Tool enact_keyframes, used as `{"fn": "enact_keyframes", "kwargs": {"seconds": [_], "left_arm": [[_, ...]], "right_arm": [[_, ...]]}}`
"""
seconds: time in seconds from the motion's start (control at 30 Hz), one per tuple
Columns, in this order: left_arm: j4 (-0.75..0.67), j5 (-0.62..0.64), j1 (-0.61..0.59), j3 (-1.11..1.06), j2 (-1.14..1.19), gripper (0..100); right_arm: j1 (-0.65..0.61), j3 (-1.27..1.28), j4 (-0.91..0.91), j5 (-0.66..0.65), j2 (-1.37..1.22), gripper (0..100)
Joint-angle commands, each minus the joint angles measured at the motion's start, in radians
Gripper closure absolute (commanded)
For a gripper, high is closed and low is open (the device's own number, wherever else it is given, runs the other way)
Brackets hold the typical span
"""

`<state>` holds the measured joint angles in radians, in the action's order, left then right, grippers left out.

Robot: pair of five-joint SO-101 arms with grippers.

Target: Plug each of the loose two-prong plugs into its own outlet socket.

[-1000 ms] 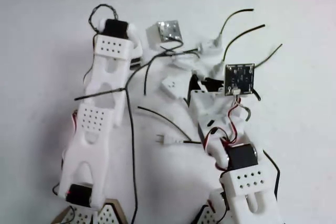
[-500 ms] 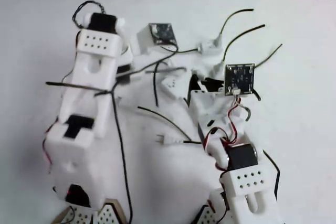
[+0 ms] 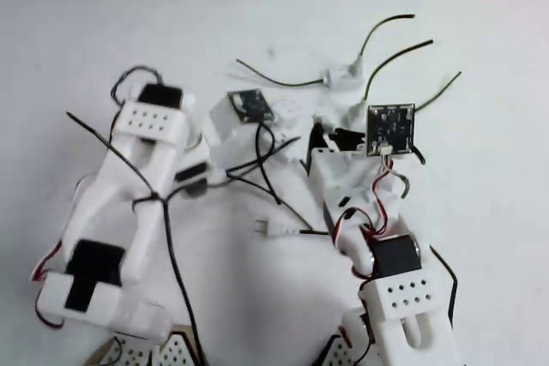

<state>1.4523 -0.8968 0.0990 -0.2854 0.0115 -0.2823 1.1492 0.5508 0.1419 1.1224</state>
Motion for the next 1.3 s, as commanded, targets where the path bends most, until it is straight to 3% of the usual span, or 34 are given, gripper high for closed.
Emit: {"fn": "enact_keyframes", "kwargs": {"seconds": [0.0, 0.17, 0.37, 0.63, 0.73, 0.9, 1.07, 1.27], "left_arm": [[-0.169, 0.106, 0.016, -0.186, -0.124, 98], [-0.288, 0.244, 0.070, -0.307, -0.148, 96], [-0.298, 0.322, 0.076, -0.322, -0.177, 79], [-0.269, 0.358, 0.012, -0.405, -0.521, 76], [-0.269, 0.391, -0.056, -0.488, -0.656, 74], [-0.269, 0.404, -0.257, -0.640, -0.840, 74], [-0.273, 0.509, -0.446, -0.812, -1.000, 74], [-0.313, 0.519, -0.593, -1.010, -1.213, 74]], "right_arm": [[-0.002, -0.009, 0.004, 0.002, 0.018, 98.1], [-0.002, -0.009, 0.004, 0.002, 0.018, 98.1], [-0.004, -0.009, 0.012, 0.002, 0.018, 98.1], [-0.008, -0.015, 0.033, 0.000, 0.018, 98.1], [-0.019, -0.021, 0.053, -0.049, 0.018, 98.1], [-0.147, -0.100, 0.193, -0.078, -0.025, 98.1], [-0.298, -0.213, 0.274, -0.137, -0.234, 98.1], [-0.455, -0.316, 0.274, -0.152, -0.450, 98.1]]}}
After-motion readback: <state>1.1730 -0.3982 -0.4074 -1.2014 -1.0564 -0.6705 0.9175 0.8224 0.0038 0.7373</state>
